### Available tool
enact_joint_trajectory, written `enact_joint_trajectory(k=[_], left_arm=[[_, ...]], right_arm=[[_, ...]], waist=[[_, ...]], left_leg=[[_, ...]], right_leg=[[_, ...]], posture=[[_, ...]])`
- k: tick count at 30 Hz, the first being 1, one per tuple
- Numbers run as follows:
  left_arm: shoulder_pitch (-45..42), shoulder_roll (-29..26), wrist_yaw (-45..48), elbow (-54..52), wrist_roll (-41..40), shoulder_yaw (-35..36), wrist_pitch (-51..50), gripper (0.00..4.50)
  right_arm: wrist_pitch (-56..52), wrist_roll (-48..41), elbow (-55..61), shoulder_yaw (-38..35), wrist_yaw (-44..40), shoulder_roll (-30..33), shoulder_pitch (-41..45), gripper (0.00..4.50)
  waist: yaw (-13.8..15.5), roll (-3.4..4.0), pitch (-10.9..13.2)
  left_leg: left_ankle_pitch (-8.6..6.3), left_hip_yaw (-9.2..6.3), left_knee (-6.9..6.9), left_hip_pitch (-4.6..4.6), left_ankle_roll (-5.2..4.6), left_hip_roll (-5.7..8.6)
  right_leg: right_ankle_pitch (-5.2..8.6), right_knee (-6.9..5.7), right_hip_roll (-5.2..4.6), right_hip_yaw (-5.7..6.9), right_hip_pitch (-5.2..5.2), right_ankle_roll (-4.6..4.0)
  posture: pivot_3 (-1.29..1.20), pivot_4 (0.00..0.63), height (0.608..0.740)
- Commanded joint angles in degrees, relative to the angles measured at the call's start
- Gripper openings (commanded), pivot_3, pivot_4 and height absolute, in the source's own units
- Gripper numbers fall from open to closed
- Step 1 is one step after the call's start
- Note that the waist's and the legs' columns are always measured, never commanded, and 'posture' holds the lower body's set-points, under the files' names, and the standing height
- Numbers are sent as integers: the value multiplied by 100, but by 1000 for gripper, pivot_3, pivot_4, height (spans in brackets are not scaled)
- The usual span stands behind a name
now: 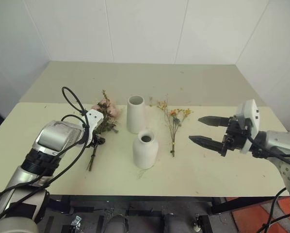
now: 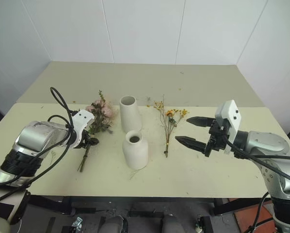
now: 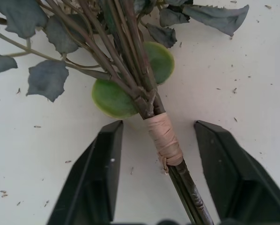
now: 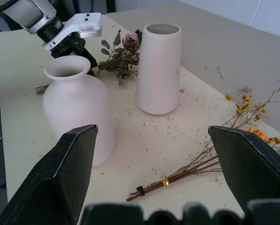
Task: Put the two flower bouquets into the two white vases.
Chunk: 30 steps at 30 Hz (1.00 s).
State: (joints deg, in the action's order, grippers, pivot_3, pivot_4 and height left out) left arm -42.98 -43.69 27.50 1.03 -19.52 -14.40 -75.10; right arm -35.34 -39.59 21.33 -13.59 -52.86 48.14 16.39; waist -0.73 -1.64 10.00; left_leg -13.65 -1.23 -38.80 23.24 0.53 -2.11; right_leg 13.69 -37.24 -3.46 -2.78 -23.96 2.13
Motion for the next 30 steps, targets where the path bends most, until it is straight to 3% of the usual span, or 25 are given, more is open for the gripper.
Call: enact_joint_trajectory(k=[1,5,9,12,15,22,30], left_arm=[[10,-102,-199,66,276,318,13,1267],[7,-71,-444,-44,386,726,-203,120],[114,67,-950,-418,535,1554,-181,117],[179,263,-1281,-709,635,2204,404,117],[-188,591,-944,-670,146,2828,1148,117],[-1126,1213,-237,-49,-269,2759,2508,117],[-2471,1776,347,1191,-291,2383,3425,117]], right_arm=[[39,-147,187,-259,23,18,-41,4500],[65,-116,102,-188,-47,14,-11,4500],[91,-49,-56,-96,-128,26,115,4500],[103,-11,-158,-46,-184,32,208,4500],[121,59,-308,101,-178,-42,431,4500],[49,130,-462,192,127,-325,849,4500],[-276,-252,-179,-204,277,-184,741,4500]], waist=[[-20,0,0],[-24,0,0],[-16,-1,1],[-7,-1,1],[11,-1,1],[41,-2,1],[24,-2,1]], left_leg=[[0,0,0,1,0,0],[0,0,2,9,0,-1],[0,-1,0,11,0,0],[0,-2,-1,12,0,-1],[0,-2,-1,12,0,0],[1,-3,-4,14,1,4],[1,-3,-4,25,1,7]], right_leg=[[0,0,0,0,-1,0],[0,1,1,-1,-10,0],[-1,2,-1,-1,-9,0],[-1,1,-1,0,-10,0],[-1,3,-3,1,-8,-1],[-3,6,-6,4,-5,1],[-5,12,-7,4,-11,3]], posture=[[0,150,740],[0,150,740],[0,150,740],[0,150,740],[0,150,740],[0,150,740],[0,150,740]])
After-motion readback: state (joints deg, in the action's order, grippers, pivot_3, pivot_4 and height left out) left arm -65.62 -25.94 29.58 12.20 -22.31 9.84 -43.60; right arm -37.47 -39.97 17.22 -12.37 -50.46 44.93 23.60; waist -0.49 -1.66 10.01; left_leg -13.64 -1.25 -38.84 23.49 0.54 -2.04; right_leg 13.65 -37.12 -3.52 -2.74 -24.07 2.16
